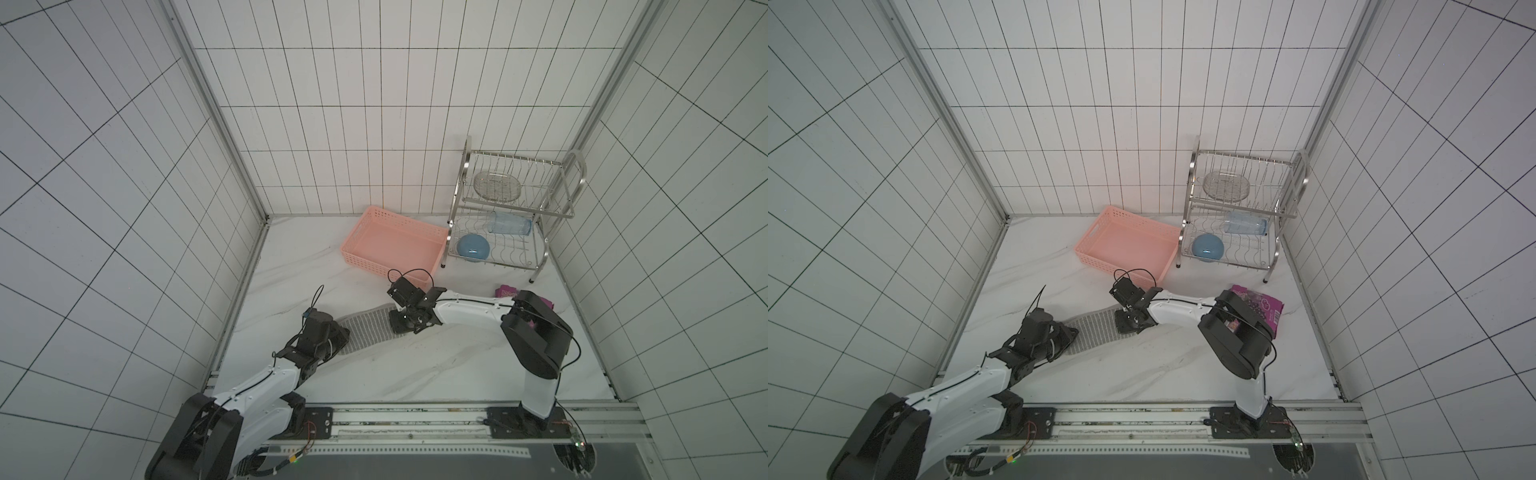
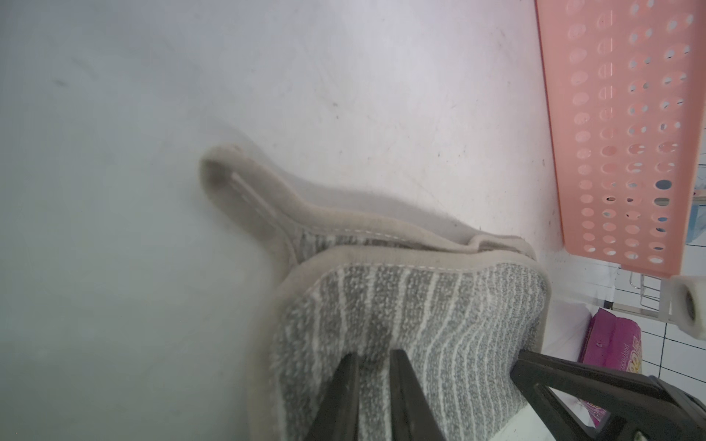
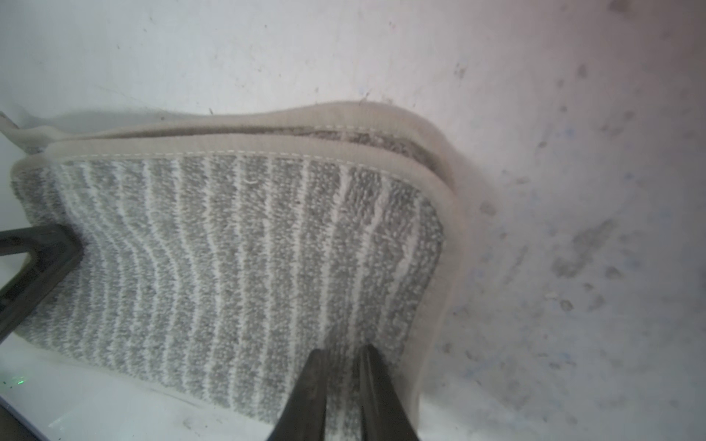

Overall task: Fold the square dishcloth
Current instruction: Smooth out the cleaning item at the center of the board.

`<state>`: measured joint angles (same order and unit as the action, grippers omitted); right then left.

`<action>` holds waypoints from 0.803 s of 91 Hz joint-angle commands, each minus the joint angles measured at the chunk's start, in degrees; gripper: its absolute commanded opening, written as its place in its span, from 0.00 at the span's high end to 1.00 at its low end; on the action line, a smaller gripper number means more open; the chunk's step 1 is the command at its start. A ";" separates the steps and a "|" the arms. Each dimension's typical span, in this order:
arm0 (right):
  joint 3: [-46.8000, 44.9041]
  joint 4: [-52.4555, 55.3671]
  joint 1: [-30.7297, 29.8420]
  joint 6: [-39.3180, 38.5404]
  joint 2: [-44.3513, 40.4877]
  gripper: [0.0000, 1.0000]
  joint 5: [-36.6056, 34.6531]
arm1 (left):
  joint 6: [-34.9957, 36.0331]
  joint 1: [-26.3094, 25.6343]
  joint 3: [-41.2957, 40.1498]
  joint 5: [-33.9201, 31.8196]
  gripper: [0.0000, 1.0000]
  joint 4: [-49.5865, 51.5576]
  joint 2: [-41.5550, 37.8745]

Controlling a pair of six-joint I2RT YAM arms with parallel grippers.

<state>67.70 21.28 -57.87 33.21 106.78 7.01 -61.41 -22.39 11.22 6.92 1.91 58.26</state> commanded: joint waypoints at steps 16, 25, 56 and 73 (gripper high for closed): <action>1.78 -3.18 -3.22 3.33 -4.96 0.80 7.05 | 0.41 0.16 -1.51 -0.37 0.82 1.43 -2.96; 0.98 -9.11 -4.00 5.70 -3.86 0.80 12.24 | 0.54 0.16 -1.32 -0.83 0.82 2.52 -4.32; 2.09 -21.57 -5.71 12.27 5.13 0.81 24.45 | 0.94 0.16 -1.34 -1.43 0.83 3.14 -4.57; 0.97 -26.19 -5.85 15.68 7.47 0.81 27.13 | 0.77 0.18 -1.38 -1.63 0.84 2.45 -3.61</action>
<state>68.75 0.10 -63.13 45.82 112.95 30.44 -61.19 -22.39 10.26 6.24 4.64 54.17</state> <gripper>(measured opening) 0.188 0.165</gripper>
